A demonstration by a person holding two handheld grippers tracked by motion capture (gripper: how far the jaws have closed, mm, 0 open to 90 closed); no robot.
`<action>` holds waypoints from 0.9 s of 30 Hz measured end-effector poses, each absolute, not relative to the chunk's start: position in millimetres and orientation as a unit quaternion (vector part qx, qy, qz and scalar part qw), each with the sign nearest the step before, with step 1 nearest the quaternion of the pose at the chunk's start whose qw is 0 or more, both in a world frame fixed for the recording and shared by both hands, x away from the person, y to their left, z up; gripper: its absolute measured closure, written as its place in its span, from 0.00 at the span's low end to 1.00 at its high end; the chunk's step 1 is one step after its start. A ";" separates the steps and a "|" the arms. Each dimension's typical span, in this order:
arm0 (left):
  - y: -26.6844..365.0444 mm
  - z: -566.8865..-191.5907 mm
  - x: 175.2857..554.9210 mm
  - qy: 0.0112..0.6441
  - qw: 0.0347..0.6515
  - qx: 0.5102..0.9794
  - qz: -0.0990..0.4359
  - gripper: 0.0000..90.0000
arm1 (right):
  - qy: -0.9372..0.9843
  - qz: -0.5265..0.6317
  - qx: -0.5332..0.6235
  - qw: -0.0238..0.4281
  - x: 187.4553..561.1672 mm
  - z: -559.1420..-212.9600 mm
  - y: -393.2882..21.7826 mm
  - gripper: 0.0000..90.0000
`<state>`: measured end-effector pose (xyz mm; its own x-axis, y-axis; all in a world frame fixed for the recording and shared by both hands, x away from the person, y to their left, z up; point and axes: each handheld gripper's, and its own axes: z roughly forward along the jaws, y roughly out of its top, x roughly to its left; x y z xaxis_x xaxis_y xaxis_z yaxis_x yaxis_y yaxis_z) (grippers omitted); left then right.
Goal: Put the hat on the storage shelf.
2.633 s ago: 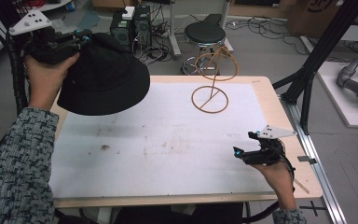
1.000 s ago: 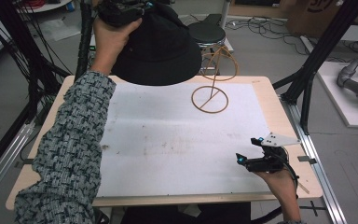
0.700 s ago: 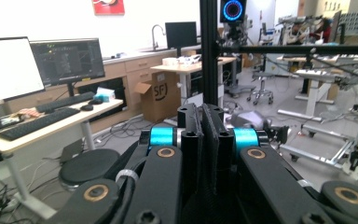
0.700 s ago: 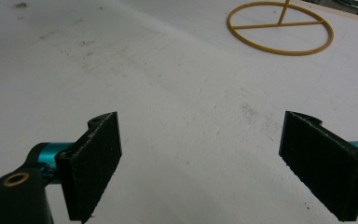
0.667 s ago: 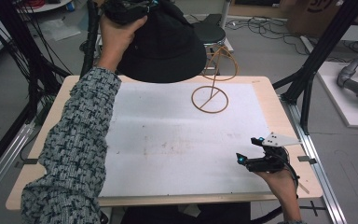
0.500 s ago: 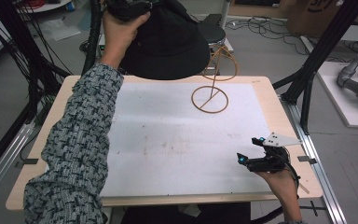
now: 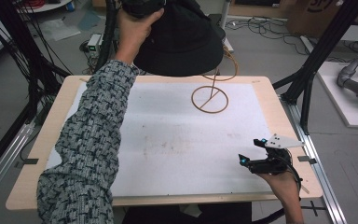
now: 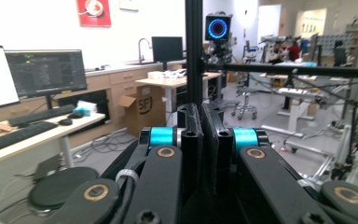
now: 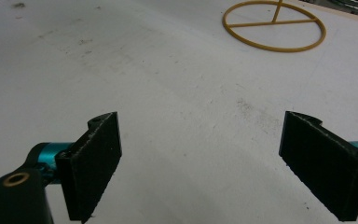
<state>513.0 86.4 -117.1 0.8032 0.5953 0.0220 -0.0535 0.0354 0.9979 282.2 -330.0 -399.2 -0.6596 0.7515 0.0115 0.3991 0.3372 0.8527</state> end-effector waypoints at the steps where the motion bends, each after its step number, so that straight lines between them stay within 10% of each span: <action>1: 83.7 -116.7 514.5 0.206 0.688 0.655 0.235 0.95 | 0.793 0.448 0.362 0.198 282.1 -399.1 -330.4 0.14; 27: 30.4 -154.0 543.6 0.220 0.693 0.655 0.207 0.95 | 0.792 0.446 0.365 0.201 275.1 -398.1 -333.8 0.14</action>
<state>543.6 30.4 -154.0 0.8179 0.5744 -0.0331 0.0012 0.0558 0.9984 275.1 -333.8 -398.1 -0.6523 0.7580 0.0072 0.3996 0.3357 0.8530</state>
